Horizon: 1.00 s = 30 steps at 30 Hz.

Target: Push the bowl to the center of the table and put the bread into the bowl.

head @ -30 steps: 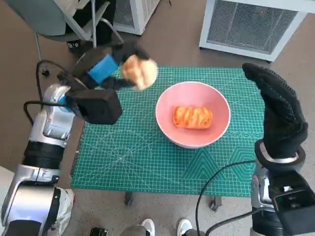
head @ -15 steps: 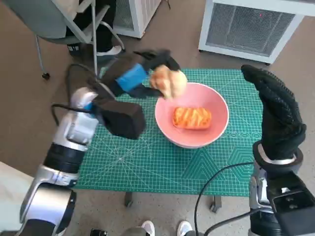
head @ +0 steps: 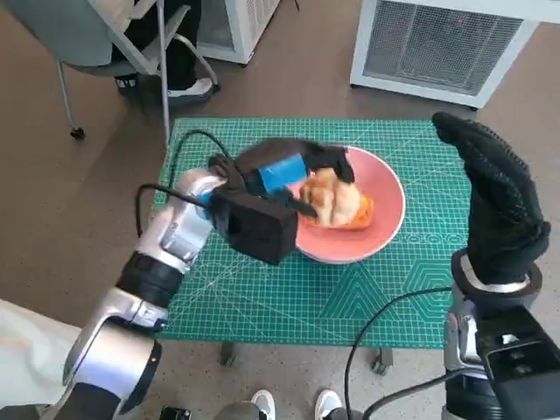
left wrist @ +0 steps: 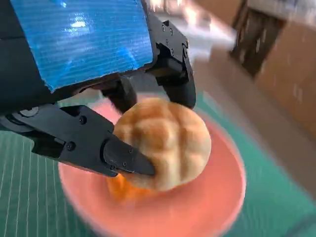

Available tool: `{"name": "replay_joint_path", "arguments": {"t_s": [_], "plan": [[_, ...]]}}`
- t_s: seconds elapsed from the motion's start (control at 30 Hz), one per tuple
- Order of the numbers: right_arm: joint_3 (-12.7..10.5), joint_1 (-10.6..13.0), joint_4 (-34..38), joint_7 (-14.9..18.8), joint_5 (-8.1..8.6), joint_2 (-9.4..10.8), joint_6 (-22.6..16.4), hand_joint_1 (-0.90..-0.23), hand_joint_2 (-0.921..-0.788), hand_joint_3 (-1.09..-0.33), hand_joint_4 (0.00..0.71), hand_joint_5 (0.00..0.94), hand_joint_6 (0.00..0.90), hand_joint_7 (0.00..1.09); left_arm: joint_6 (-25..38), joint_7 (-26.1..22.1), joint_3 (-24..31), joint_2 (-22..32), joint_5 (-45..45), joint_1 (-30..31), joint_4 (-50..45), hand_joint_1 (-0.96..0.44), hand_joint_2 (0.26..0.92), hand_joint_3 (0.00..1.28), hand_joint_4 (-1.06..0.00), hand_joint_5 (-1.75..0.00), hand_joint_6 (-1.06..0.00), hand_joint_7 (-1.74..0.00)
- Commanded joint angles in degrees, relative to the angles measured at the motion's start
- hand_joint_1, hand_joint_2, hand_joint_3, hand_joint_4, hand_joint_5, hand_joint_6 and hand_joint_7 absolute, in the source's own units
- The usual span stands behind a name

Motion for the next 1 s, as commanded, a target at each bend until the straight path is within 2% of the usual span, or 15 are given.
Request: {"name": "replay_joint_path", "arguments": {"t_s": [0.03, 0.2, 0.43, 0.6, 0.73, 0.97, 1.0], "plan": [[-0.6, 1.0, -0.4, -0.5, -0.80, -0.3, 1.2, -0.397, -0.921, -0.519, 0.438, 0.007, 0.100, 0.69, -1.4, -1.0, 0.5, 0.0, -1.2, -1.4, 0.6, -0.23, 0.919, 0.02, -0.19, -0.02, -0.36, -0.10], [-1.3, 0.9, -1.0, -1.2, -1.29, -0.3, 1.6, -0.399, -0.921, -0.517, 0.437, 0.007, 0.105, 0.69, -3.4, 0.9, 2.6, -0.4, -3.3, 0.2, 0.7, -0.28, 0.921, 0.05, -0.11, 0.00, -0.31, -0.02], [-2.5, -0.2, -1.5, -4.3, -4.63, 0.3, 2.3, -0.415, -0.921, -0.514, 0.431, 0.003, 0.113, 0.69, -9.1, 3.5, 7.8, -1.3, -9.8, 2.7, 0.8, -0.31, 0.921, 0.11, -0.07, 0.00, -0.28, 0.00], [-2.9, -1.0, -1.8, -6.4, -6.61, 0.4, 3.1, -0.421, -0.921, -0.517, 0.428, 0.001, 0.113, 0.68, -13.1, 4.8, 11.7, -2.2, -15.4, 4.7, -1.3, -0.33, 0.921, 0.17, -0.11, -0.02, -0.28, 0.00], [-2.8, -1.7, -1.9, -6.6, -5.88, 0.2, 4.0, -0.416, -0.921, -0.519, 0.426, 0.000, 0.113, 0.68, -13.2, 5.2, 15.6, -4.1, -21.7, 7.2, -5.0, -0.30, 0.921, 0.21, -0.17, -0.04, -0.31, -0.02], [-2.2, -3.3, -2.8, -5.7, -3.37, 0.3, 6.6, -0.408, -0.921, -0.527, 0.424, 0.001, 0.114, 0.68, -10.1, 7.0, 20.0, -8.9, -31.2, 13.6, -15.1, -0.28, 0.921, 0.28, -0.23, -0.07, -0.35, -0.06], [-2.1, -3.4, -2.9, -5.7, -3.20, 0.2, 6.9, -0.407, -0.921, -0.528, 0.424, 0.001, 0.114, 0.68, -9.7, 7.3, 20.2, -9.4, -31.9, 14.3, -16.2, -0.29, 0.921, 0.29, -0.23, -0.07, -0.28, -0.21]]}}
